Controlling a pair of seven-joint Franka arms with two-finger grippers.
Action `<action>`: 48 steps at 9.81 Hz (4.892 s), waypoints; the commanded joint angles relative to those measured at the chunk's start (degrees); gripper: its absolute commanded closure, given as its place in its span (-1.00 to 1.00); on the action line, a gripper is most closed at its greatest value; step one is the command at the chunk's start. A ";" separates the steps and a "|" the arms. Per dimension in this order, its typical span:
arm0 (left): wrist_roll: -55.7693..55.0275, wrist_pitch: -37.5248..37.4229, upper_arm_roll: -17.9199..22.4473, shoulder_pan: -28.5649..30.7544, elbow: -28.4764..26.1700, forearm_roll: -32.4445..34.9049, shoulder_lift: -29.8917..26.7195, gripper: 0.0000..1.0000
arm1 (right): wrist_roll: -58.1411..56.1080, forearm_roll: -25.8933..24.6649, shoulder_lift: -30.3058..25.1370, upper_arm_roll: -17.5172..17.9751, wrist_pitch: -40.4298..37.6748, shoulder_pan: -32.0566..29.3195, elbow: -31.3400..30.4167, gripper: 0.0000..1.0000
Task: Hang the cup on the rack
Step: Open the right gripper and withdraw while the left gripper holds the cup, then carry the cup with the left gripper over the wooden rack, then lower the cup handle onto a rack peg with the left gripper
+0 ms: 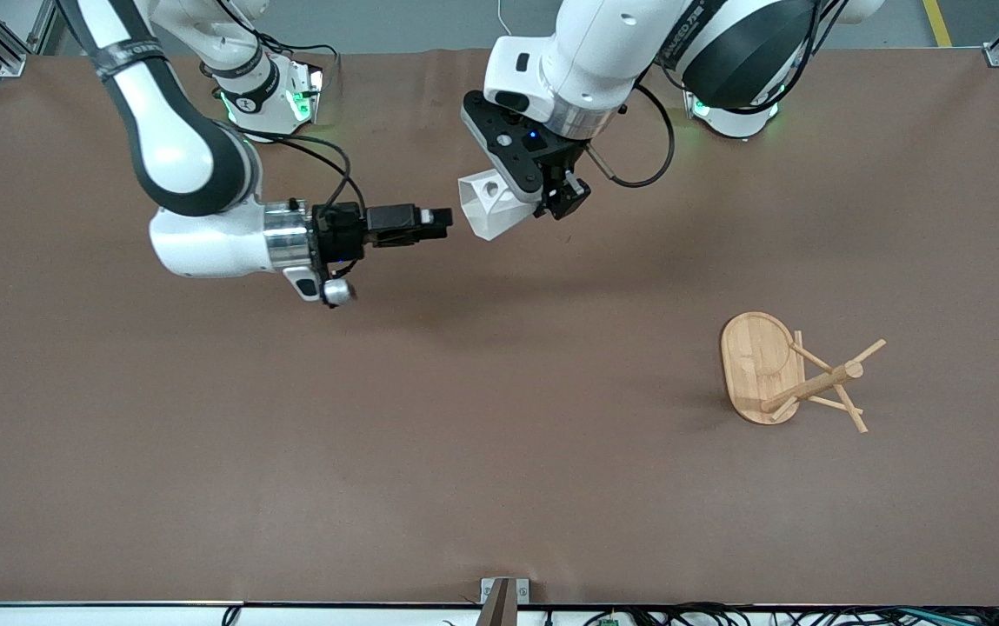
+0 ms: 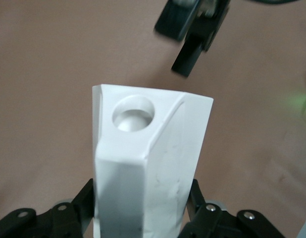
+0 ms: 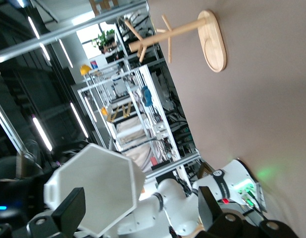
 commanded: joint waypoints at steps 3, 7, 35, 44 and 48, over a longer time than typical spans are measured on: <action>-12.48 -0.68 0.20 0.26 -1.30 1.34 -0.10 0.99 | 8.70 -21.37 -1.62 -14.58 -9.22 -1.06 3.24 -1.00; -24.70 -0.51 0.29 4.56 -0.42 1.26 0.43 0.99 | 15.95 -63.27 -3.55 -24.01 -8.38 -0.97 10.19 -1.00; -11.37 16.81 24.01 13.18 -29.16 -4.37 -3.26 0.99 | 14.89 -86.31 -11.03 -29.74 -24.62 0.17 29.71 -1.00; -10.49 17.25 25.77 13.18 -28.63 -3.84 -1.86 0.69 | 14.81 -86.40 -11.03 -29.83 -24.62 0.96 29.71 -1.00; -11.19 17.25 25.95 13.09 -28.46 -4.28 -1.59 -1.00 | 14.72 -86.40 -11.03 -29.83 -24.45 0.96 29.71 -1.00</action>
